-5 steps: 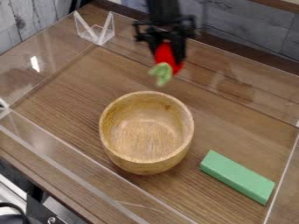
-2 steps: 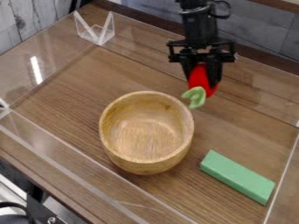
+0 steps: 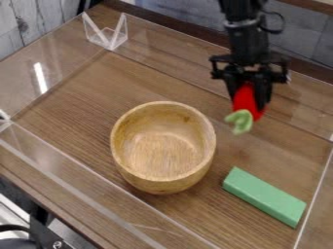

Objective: Move the red fruit to the right

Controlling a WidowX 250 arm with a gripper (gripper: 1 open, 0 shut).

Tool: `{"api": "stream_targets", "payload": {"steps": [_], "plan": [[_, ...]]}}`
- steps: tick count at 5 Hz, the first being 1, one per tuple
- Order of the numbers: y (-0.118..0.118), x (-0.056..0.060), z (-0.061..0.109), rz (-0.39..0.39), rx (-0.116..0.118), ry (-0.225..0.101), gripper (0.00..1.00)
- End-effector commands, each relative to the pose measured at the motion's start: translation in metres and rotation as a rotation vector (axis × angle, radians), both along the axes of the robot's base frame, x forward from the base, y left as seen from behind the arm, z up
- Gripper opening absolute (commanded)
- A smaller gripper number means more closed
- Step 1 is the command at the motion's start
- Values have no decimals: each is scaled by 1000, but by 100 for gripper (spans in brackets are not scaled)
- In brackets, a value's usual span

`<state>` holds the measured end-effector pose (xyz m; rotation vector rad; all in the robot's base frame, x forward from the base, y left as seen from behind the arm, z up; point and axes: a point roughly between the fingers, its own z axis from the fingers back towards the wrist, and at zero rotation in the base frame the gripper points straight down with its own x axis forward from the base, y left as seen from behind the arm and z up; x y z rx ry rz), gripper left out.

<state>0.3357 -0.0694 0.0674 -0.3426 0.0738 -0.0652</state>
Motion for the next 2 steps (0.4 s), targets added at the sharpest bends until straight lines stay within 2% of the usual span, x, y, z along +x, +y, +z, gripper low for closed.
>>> {"api": "stream_targets", "payload": {"steps": [1,2], "plan": [[-5,2,-3,-29,2,-58,0],[-2,2,-21,-53,8,-73,0]]}}
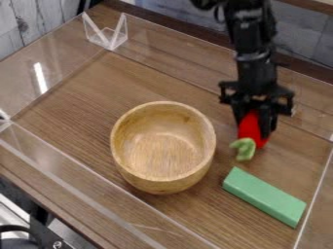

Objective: Move the red fruit to the right

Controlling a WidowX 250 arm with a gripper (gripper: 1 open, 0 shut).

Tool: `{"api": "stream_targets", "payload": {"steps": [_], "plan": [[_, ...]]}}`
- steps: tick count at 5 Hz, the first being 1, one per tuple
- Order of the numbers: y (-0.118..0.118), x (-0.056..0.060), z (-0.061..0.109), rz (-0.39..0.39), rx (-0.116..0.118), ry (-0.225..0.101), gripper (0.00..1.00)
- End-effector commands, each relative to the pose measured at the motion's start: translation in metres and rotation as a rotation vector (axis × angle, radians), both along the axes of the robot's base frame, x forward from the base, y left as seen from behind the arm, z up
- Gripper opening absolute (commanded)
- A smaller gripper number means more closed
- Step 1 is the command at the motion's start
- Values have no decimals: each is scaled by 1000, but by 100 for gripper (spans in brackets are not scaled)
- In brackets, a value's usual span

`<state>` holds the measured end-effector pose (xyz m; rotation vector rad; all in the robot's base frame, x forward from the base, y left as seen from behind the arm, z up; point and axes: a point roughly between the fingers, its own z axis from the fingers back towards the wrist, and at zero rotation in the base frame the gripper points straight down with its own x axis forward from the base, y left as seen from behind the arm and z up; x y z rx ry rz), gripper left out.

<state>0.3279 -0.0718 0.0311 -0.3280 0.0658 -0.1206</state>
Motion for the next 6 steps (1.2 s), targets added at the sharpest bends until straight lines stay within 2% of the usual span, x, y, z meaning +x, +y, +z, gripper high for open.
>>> {"api": "stream_targets", "payload": {"steps": [1,2,3,5,6], "plan": [[10,24,19,2,-6,-88,0],[21,35,20,18,-5,-99,0],[15,34,23,5,-4,-103,0],[43,27,64,119,-18,-199,0],[67,21,80,192,-18,-232,0]]}}
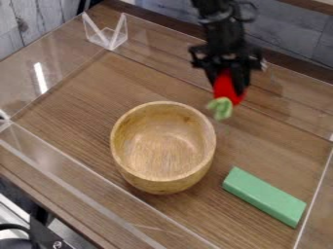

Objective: Move the red fruit to the right

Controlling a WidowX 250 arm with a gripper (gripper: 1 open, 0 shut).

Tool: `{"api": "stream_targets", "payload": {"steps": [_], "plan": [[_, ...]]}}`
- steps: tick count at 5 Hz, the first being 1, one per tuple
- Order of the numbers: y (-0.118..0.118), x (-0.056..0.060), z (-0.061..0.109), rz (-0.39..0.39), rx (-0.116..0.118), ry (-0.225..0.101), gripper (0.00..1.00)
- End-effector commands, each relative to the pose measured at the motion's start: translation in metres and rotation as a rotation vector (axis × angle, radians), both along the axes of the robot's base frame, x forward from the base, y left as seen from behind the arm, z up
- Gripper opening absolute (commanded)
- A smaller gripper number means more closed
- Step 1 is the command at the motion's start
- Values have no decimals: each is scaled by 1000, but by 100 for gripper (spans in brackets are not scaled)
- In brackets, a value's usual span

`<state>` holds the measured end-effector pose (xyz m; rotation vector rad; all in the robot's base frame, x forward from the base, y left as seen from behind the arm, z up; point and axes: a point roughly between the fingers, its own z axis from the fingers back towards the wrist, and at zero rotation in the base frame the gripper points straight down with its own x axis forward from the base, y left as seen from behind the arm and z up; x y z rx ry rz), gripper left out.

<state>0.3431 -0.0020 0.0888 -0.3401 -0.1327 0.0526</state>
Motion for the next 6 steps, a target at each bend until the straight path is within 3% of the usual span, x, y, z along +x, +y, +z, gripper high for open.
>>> {"api": "stream_targets", "payload": {"steps": [1,2,4,6], "plan": [[8,1,40,-42,6,-70,0],[10,-4,50,-84,6,-68,0],[11,-21,39,-78,11,-60,0],[0,-21,42,-158,14,-53,0]]}}
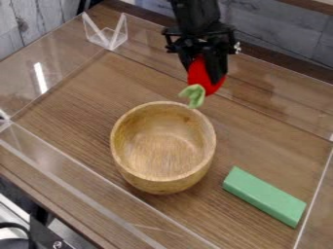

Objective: Move the red fruit to the right

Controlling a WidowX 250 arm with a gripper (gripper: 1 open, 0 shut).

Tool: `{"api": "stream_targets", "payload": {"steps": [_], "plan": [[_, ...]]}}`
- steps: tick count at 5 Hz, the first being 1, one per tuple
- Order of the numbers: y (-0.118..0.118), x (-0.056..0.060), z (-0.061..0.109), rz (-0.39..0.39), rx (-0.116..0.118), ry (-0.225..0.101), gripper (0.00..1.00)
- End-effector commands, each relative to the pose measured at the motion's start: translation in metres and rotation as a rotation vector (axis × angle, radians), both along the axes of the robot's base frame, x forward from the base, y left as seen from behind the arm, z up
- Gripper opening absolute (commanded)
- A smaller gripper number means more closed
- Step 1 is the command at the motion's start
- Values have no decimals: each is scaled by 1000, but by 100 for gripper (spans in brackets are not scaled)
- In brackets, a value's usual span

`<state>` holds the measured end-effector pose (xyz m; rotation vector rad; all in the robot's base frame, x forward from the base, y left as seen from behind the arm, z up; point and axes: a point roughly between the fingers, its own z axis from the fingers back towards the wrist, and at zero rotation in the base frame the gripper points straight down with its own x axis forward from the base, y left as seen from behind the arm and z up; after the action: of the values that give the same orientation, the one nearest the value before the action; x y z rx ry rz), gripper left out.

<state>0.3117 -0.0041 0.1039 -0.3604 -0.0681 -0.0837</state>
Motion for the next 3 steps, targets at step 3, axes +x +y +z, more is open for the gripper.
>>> {"api": "stream_targets", "payload": {"steps": [3], "plan": [[-12,2,29,-73,20,-80,0]]}}
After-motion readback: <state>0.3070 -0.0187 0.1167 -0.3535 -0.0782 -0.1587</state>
